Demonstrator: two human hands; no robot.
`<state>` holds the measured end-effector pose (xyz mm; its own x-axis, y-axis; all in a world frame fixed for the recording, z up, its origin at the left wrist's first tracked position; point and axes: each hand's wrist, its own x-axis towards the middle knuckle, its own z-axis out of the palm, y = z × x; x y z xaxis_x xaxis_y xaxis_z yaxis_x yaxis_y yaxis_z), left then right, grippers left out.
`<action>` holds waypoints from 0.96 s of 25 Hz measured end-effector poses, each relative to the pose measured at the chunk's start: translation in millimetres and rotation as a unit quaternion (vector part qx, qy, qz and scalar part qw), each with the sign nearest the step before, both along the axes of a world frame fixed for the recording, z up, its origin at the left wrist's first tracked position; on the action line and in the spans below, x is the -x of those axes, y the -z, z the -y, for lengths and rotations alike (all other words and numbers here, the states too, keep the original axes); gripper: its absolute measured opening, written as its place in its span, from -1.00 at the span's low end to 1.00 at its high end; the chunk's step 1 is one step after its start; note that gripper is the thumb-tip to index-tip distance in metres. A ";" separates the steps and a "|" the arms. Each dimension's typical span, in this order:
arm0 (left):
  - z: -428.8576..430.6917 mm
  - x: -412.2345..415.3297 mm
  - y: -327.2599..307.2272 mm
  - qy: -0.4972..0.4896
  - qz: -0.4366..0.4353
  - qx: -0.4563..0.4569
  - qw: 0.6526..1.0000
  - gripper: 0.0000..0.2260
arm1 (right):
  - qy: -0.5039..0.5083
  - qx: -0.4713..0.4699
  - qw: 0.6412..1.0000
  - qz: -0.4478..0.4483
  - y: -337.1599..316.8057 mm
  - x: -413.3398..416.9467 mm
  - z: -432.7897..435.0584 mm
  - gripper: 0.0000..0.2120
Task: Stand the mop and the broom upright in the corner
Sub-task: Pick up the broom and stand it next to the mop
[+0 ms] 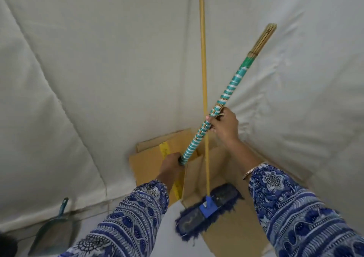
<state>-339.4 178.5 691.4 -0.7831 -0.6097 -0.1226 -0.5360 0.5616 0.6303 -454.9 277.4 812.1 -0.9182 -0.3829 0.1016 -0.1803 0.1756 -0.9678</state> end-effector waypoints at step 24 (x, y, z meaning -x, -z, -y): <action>-137.4 505.7 273.2 -0.071 0.126 -0.187 0.972 -0.77 | -0.177 -0.181 0.967 0.019 252.1 493.4 -71.9 -0.74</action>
<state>-845.1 315.9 418.2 -0.6113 -0.5848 -0.5332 -0.7546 0.2276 0.6155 -948.3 349.2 560.0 -0.7241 -0.6776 -0.1286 -0.2562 0.4374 -0.8620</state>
